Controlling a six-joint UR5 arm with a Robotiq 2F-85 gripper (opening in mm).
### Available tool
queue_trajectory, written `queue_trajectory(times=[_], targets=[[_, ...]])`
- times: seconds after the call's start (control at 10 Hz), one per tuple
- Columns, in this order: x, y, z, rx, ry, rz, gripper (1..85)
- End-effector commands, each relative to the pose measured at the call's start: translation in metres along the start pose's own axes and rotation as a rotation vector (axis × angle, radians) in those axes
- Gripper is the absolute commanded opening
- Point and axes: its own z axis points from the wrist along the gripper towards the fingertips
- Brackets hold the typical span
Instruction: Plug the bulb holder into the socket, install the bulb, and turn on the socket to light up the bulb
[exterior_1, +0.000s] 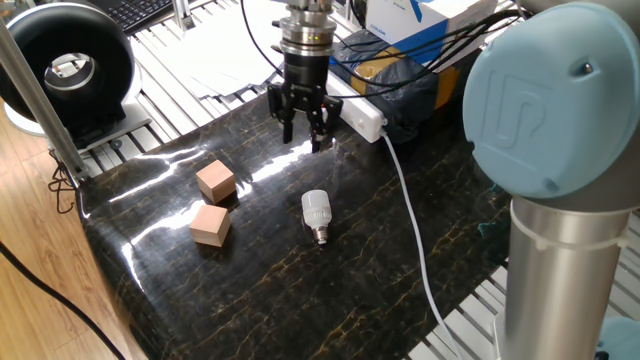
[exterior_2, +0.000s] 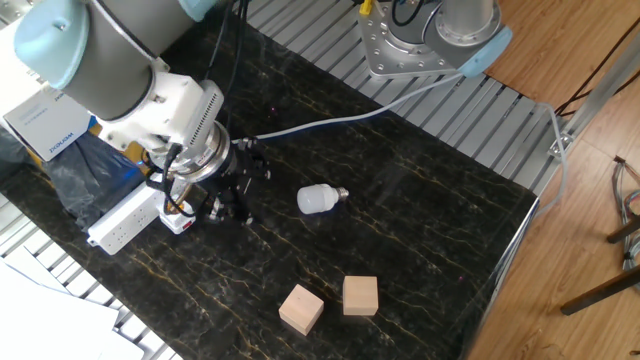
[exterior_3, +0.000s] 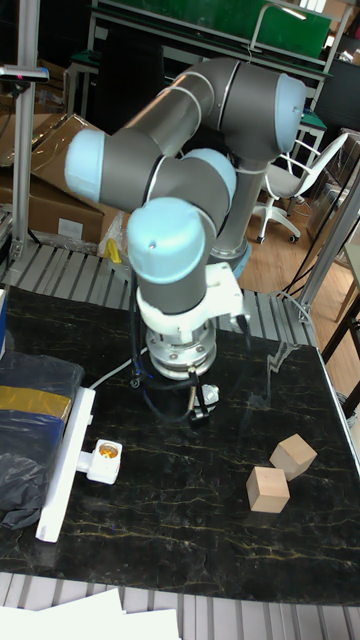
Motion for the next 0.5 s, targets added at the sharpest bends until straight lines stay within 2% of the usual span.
queue_trajectory(times=[0.0, 0.1, 0.2, 0.3, 0.4], targets=[[-0.005, 0.023, 0.016, -0.070, -0.077, -0.075, 52.7], [-0.018, 0.028, 0.021, -0.078, -0.128, -0.092, 52.3], [-0.009, 0.029, 0.025, -0.085, -0.097, -0.103, 52.3], [-0.010, 0.026, 0.028, -0.080, -0.104, -0.101, 51.3], [-0.013, 0.017, 0.032, -0.057, -0.129, -0.103, 50.7]])
